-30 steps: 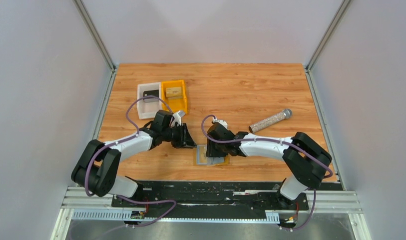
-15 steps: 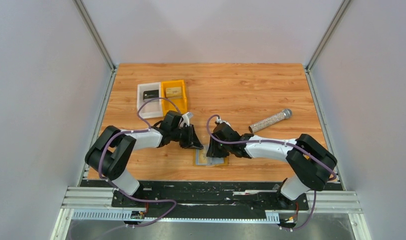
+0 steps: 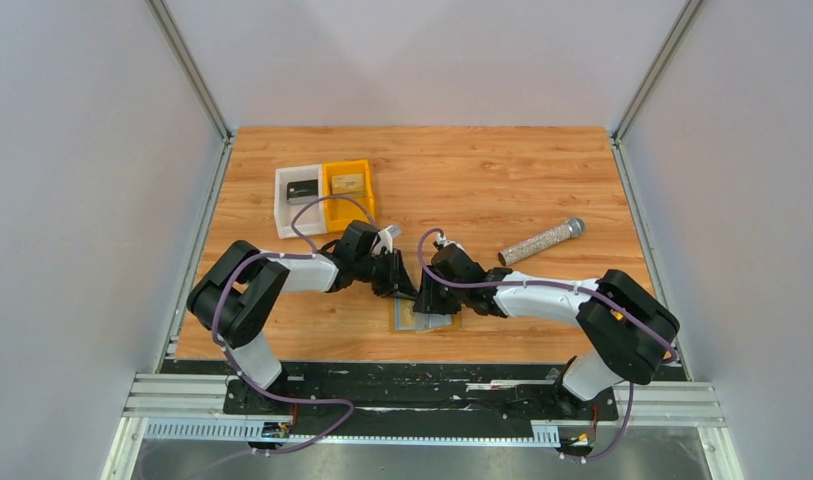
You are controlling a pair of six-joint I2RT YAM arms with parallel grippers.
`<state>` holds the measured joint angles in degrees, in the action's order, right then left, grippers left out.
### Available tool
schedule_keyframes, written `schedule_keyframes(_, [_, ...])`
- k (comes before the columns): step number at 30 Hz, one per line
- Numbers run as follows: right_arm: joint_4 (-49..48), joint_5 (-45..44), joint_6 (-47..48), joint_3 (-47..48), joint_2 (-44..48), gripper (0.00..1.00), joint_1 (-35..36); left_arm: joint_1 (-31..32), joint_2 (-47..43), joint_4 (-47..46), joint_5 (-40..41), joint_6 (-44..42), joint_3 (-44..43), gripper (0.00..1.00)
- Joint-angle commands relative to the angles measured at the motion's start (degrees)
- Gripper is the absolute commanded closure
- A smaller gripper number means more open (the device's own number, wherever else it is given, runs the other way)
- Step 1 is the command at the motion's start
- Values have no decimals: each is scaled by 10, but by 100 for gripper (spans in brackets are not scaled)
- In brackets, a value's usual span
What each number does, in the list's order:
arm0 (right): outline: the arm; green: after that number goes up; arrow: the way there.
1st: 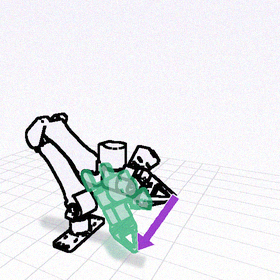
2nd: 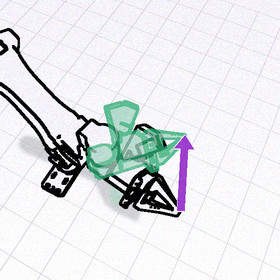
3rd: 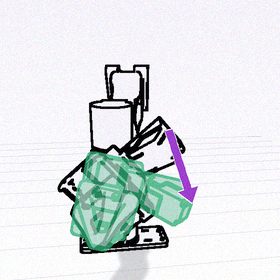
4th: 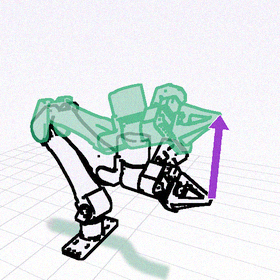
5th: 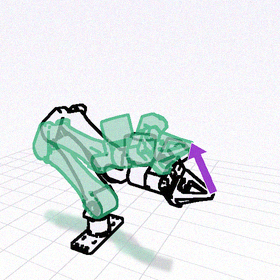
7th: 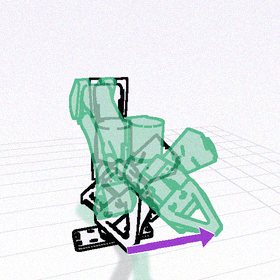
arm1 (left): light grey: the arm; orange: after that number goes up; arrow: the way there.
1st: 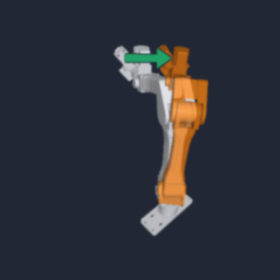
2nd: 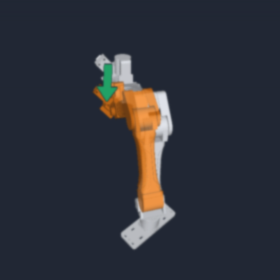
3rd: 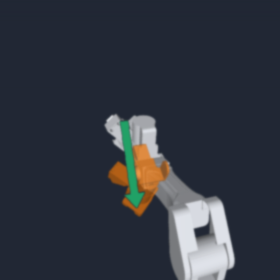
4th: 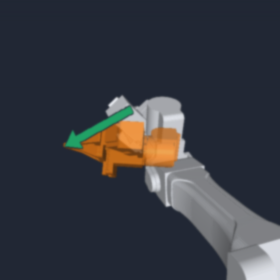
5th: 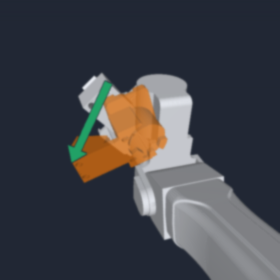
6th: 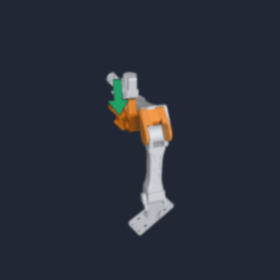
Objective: Take the credit cards out of the card holder
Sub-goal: Remove the credit card from the card holder.
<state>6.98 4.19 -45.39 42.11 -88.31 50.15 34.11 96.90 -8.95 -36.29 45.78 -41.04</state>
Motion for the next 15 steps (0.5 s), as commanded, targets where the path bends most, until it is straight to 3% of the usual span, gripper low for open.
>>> schedule_keyframes(1, [0,12,13,15,23,60,-5,7,7,-68,-36,35,-7,78])
schedule_keyframes(6, [49,-7,16,23,48,51,-12,13,15,-107,-51,51,-1,77])
schedule_keyframes(15, [86,-28,28,28,69,47,-15,20,53,-173,-66,86,0,78])
